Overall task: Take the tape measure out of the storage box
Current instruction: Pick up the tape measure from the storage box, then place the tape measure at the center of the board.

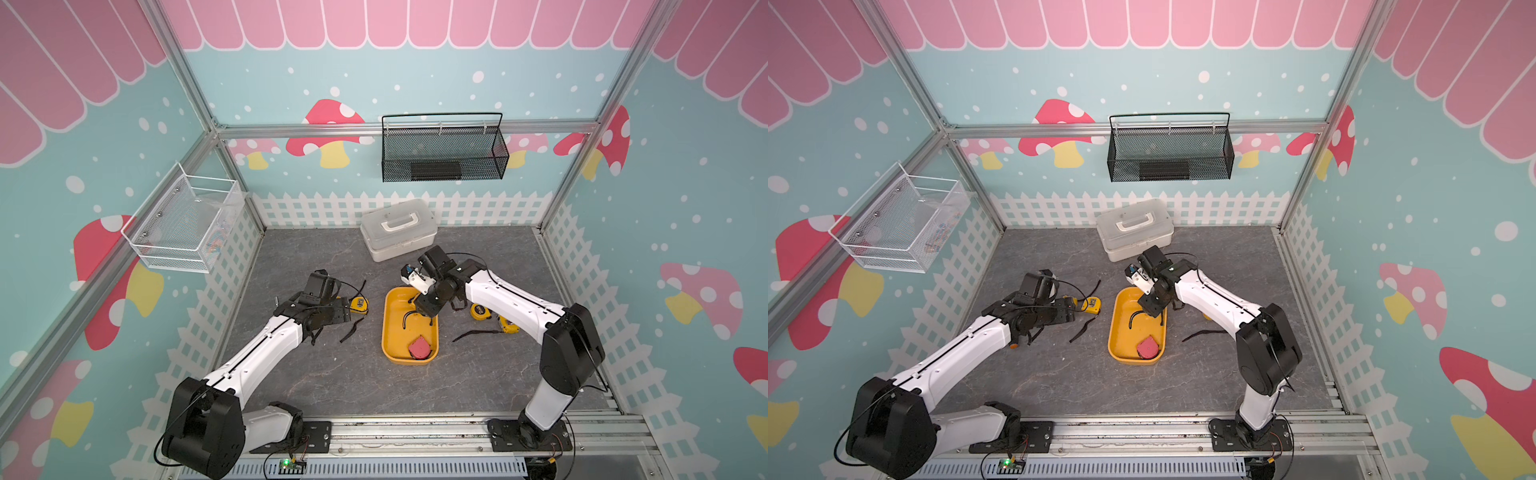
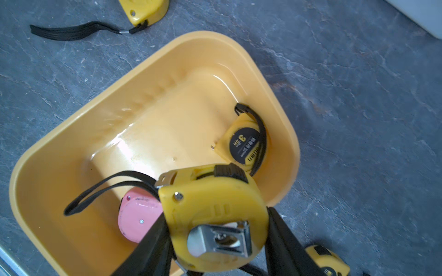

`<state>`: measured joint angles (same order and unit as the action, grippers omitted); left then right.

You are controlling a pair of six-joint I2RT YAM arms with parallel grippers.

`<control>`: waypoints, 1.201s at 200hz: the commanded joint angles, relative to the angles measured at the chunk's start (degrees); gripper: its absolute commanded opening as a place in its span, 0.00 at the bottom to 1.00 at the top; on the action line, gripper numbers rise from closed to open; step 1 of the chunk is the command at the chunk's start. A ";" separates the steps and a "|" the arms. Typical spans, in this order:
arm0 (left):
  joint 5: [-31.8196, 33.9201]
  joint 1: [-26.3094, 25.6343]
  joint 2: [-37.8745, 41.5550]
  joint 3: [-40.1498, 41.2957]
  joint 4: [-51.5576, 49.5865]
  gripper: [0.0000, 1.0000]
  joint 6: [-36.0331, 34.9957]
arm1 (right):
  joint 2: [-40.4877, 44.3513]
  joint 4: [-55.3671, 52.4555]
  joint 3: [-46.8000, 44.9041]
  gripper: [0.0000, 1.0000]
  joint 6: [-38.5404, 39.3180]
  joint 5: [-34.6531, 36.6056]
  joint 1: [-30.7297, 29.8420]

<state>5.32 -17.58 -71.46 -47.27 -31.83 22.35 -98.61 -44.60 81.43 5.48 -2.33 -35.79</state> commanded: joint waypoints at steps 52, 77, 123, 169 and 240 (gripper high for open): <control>-1.02 0.45 -0.49 0.24 0.54 0.85 -0.20 | 3.84 -2.57 -1.97 0.54 -0.53 1.18 12.18; -1.29 0.43 -0.62 0.27 0.54 0.85 -0.17 | 0.82 -2.21 -1.32 0.53 -1.53 0.46 17.09; -1.57 0.45 -0.78 0.00 0.53 0.85 -0.16 | -7.31 -0.46 2.78 0.53 -1.87 -0.53 22.63; -2.03 0.45 -0.83 -0.11 0.51 0.85 -0.20 | -15.72 -0.38 8.06 0.53 -2.83 1.86 26.16; -2.04 0.45 -0.96 -0.26 0.62 0.85 -0.37 | -20.04 0.77 8.91 0.53 -6.43 2.98 32.19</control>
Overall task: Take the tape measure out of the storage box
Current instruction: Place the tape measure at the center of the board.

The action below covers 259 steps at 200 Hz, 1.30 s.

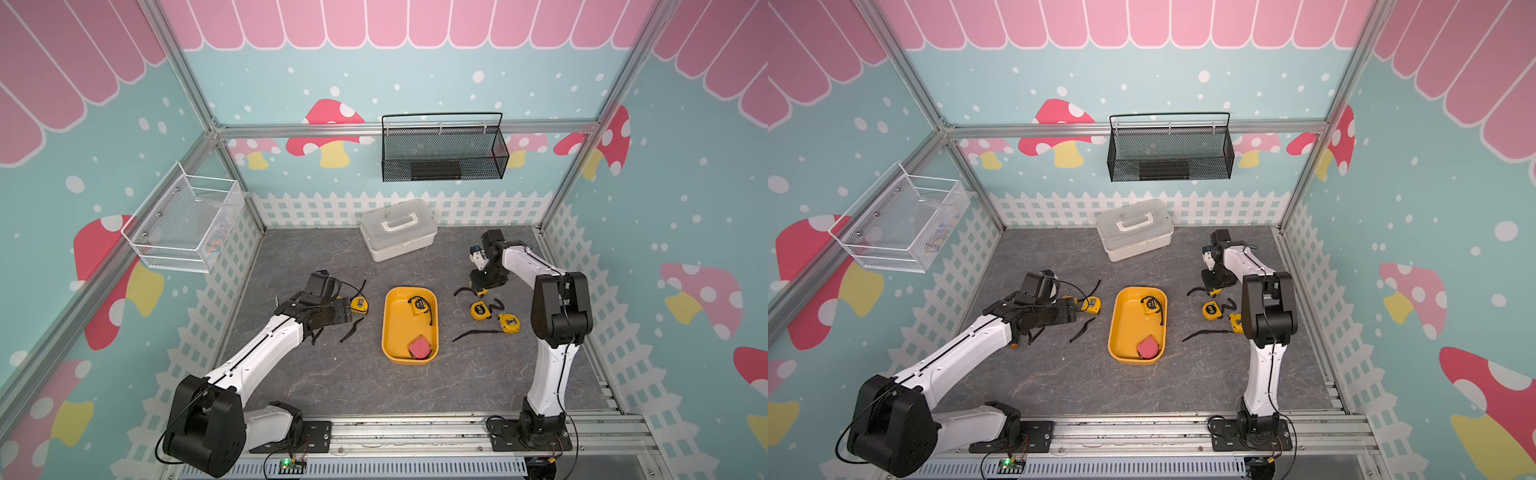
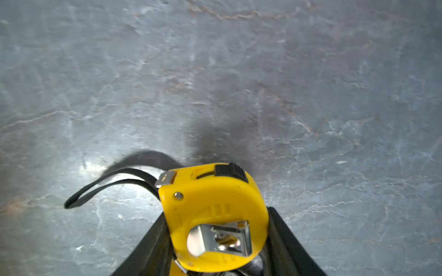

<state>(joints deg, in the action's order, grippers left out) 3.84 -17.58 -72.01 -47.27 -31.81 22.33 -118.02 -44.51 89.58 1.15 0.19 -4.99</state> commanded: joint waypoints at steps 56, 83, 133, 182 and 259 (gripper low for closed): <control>-1.19 0.45 -1.15 -0.26 1.22 0.85 -0.13 | -1.28 1.29 -1.40 0.53 -2.03 0.17 3.48; -1.72 0.48 -1.36 -0.37 1.23 0.85 -0.17 | -2.16 1.44 -1.69 0.53 -2.05 0.03 3.76; -1.11 0.46 -0.41 0.42 1.23 0.85 -0.01 | -2.93 1.87 -2.66 0.54 -2.06 -0.27 4.12; -1.75 0.45 -0.24 0.49 1.24 0.86 0.01 | -1.98 1.88 -3.89 0.62 -2.10 -0.46 4.12; -3.84 0.45 0.09 -0.46 0.74 0.86 -0.92 | 3.35 2.94 -6.60 0.80 -3.87 -2.17 4.12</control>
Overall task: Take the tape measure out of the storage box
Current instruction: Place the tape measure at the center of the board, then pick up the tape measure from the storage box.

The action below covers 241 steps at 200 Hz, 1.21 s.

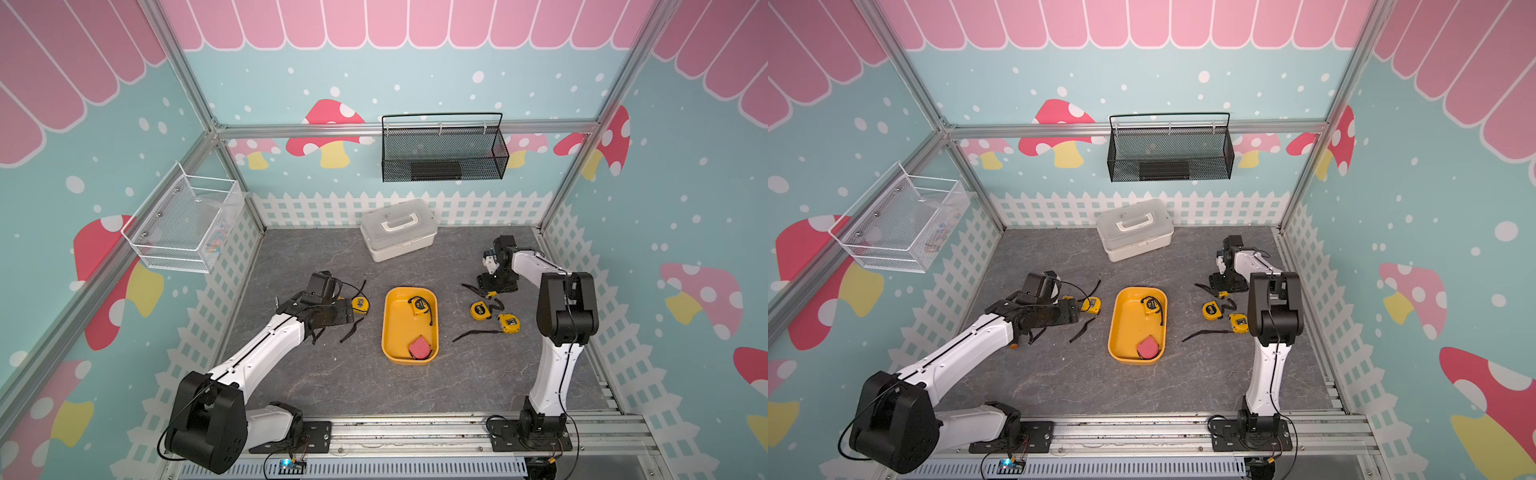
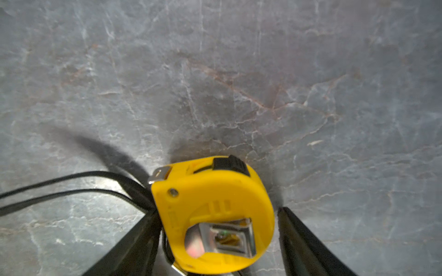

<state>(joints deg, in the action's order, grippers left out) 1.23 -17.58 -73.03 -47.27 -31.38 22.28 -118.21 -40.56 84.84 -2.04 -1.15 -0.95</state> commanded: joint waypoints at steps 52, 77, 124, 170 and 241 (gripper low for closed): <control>-3.37 -1.94 -0.92 -2.72 0.19 0.86 -2.38 | 11.60 -1.47 -2.72 0.82 -0.60 -2.66 -0.13; -1.29 -7.56 -3.26 -6.39 -1.78 0.86 -4.54 | 16.42 -0.92 -5.49 0.83 -1.06 -4.17 -0.97; -0.61 -18.15 -8.88 -13.23 -4.88 0.86 -8.74 | 27.22 2.17 -16.36 0.84 -3.67 -5.58 -6.44; -1.20 -26.65 -18.69 -19.34 -6.86 0.86 -9.09 | 36.00 4.30 -26.51 0.84 -7.53 -5.52 -8.28; -4.03 -31.27 -27.22 -23.02 -6.90 0.86 -7.69 | 37.03 4.47 -30.07 0.87 -8.57 -4.56 -8.35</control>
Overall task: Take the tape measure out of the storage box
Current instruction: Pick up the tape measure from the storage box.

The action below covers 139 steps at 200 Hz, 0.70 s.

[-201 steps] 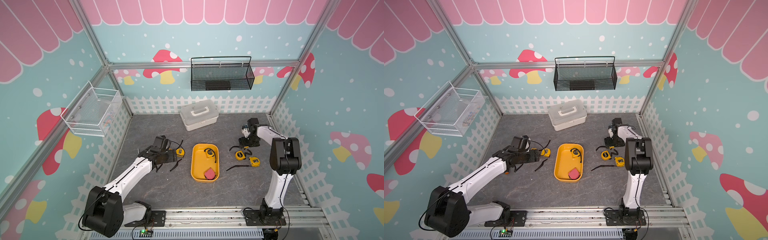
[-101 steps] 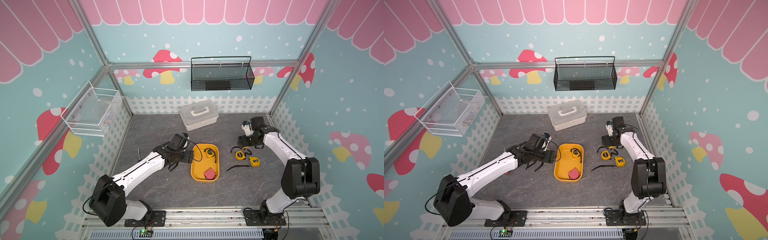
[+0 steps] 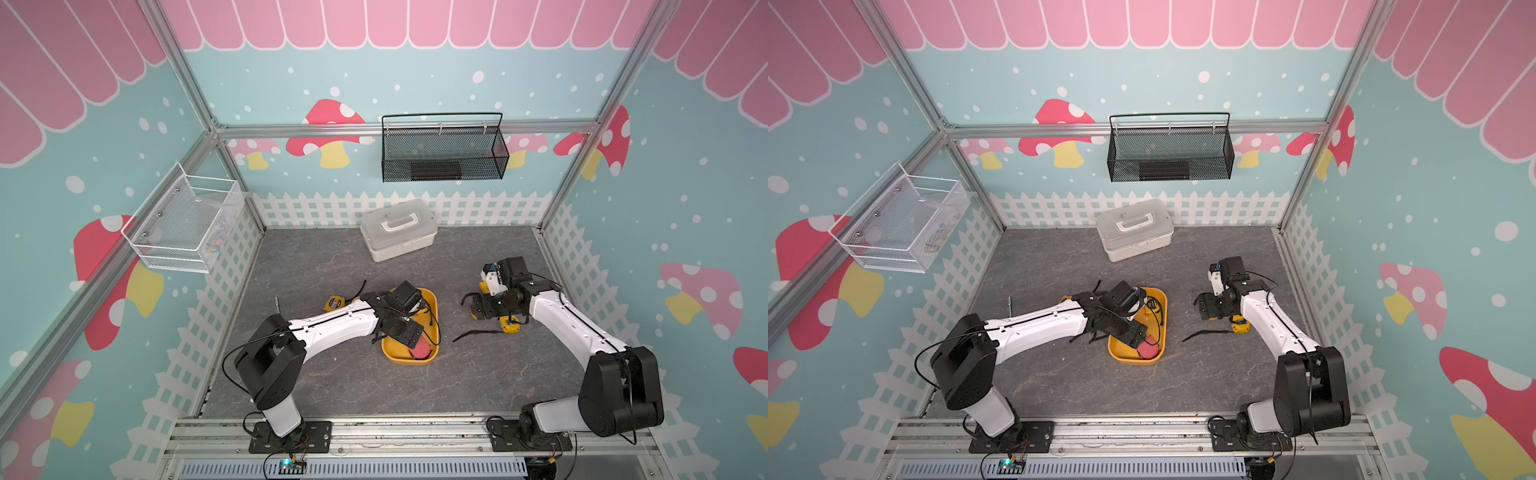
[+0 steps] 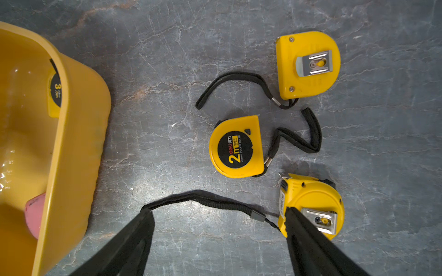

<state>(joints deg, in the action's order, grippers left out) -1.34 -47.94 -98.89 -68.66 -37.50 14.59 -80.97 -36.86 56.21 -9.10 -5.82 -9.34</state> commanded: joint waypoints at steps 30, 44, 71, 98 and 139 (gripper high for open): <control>-2.82 -2.14 -3.00 -1.91 -0.73 0.86 -0.26 | -1.19 1.45 -1.81 0.87 -2.06 -0.45 0.11; -3.71 -2.47 -4.12 -2.32 -0.74 0.86 -0.11 | -1.74 1.49 -1.82 0.87 -1.91 -0.29 0.04; -5.32 -3.11 -6.11 -3.66 -0.74 0.86 0.00 | -2.49 1.16 -2.15 0.87 -1.54 0.18 0.08; -6.10 -3.47 -7.47 -4.45 -0.73 0.86 -0.61 | -3.11 1.19 -2.34 0.87 -1.44 0.11 0.10; -4.26 -3.47 -10.25 -4.82 -1.11 0.86 0.08 | -3.59 1.22 -2.22 0.87 -1.49 -0.29 0.03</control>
<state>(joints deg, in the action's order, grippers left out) -6.24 -50.78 -107.20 -72.40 -37.87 14.72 -84.05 -35.68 54.76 -10.37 -5.93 -9.34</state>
